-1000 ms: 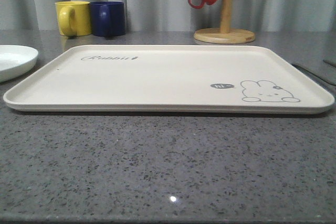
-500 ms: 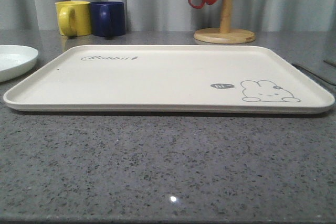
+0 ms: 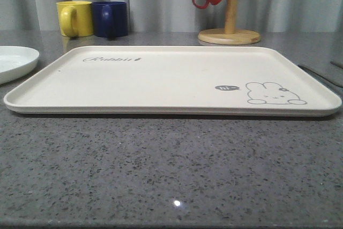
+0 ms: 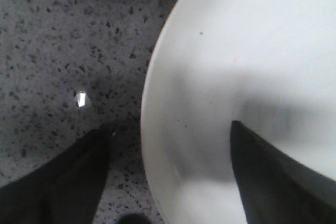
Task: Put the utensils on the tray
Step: 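Grasp the white plate rim with the left gripper and lift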
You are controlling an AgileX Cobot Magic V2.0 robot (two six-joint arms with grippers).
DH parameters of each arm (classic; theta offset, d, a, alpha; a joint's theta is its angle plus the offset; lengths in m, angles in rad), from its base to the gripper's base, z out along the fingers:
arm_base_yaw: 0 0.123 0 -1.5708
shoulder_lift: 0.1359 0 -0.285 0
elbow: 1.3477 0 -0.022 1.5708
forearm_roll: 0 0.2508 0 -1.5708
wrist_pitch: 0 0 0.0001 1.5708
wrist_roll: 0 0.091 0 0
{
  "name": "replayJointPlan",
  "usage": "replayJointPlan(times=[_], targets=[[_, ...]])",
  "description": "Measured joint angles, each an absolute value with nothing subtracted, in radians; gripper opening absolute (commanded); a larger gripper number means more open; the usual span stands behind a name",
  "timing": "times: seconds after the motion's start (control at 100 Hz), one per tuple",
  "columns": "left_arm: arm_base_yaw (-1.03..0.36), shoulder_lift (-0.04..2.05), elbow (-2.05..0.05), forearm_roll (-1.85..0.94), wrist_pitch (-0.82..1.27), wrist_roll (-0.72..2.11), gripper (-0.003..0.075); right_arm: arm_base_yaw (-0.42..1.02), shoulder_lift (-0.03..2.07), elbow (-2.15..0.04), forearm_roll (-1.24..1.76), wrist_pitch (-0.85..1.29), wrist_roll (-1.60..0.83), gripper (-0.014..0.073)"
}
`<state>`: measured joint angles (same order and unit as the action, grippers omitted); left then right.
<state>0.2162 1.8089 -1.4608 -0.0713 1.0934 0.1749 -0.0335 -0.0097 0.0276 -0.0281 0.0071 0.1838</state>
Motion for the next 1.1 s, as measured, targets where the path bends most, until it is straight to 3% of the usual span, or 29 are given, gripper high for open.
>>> replayJointPlan(times=[0.12, 0.3, 0.68, 1.1], targets=[[0.216, 1.816, -1.469, -0.074, 1.091, 0.175, 0.0338, -0.034, -0.010, 0.028, -0.028, 0.007, 0.184, -0.0076], [0.216, 1.818, -1.471, -0.082, 1.085, 0.188, -0.0019, -0.034, -0.010, 0.028, -0.028, 0.007, 0.184, -0.0076], [0.247, 1.826, -1.503, -0.116, 1.108, 0.230, -0.0017, -0.034, -0.010, 0.028, -0.028, 0.007, 0.184, -0.0076], [0.340, 1.733, -1.586, -0.342, 1.194, 0.388, -0.0018, -0.034, -0.010, 0.028, -0.028, 0.007, 0.184, -0.0076]])
